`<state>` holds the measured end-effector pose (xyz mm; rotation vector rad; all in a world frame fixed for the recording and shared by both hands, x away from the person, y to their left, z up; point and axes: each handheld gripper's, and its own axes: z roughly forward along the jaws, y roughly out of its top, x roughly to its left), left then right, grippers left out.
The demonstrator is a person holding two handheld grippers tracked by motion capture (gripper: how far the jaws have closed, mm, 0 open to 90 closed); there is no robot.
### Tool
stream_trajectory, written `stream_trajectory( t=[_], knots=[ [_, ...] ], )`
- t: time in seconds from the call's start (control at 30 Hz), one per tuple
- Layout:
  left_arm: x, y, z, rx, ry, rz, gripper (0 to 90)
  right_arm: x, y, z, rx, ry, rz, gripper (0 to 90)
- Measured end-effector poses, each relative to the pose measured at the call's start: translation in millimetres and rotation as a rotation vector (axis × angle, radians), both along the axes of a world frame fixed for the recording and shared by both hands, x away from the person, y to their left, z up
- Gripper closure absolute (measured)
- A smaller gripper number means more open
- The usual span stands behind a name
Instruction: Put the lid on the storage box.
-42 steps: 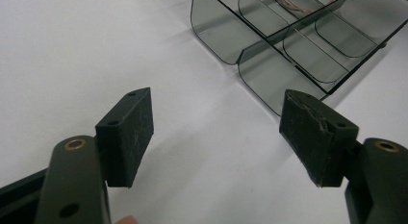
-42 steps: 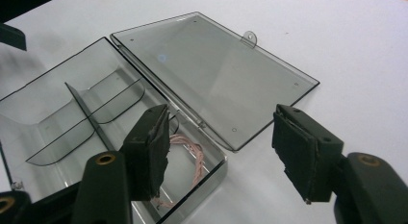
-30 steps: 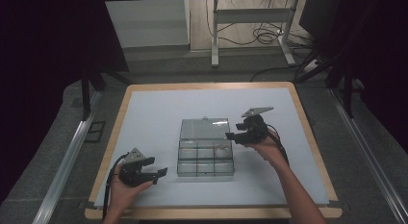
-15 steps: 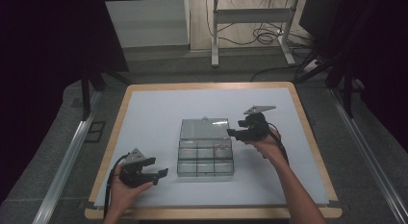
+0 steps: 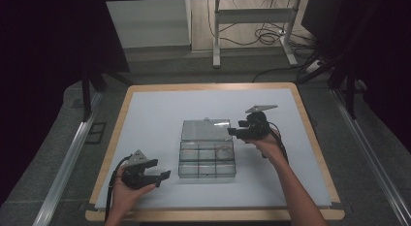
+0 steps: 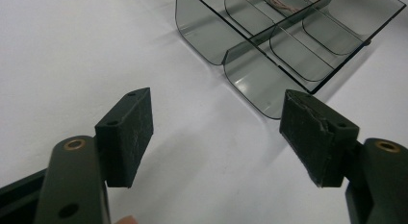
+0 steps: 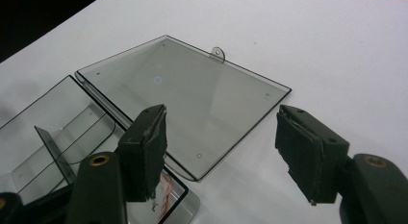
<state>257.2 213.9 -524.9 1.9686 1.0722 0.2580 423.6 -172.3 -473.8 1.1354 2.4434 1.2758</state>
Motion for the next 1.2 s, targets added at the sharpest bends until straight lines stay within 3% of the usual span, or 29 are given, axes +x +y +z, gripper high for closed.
stream_trajectory(
  t=[0.4,0.7,1.2],
  knots=[
    [0.0,1.8,0.3,-0.002,0.000,0.009,28.2,15.2,2.7,-8.0,0.048,0.072,-0.022,35.3],
    [-0.1,1.9,0.3,0.000,0.000,0.011,28.2,21.8,6.5,-16.2,0.034,0.120,-0.030,36.0],
    [-0.1,1.5,0.1,0.002,0.000,0.011,28.2,34.1,6.9,-30.9,0.086,0.209,-0.063,35.3]
  ],
)
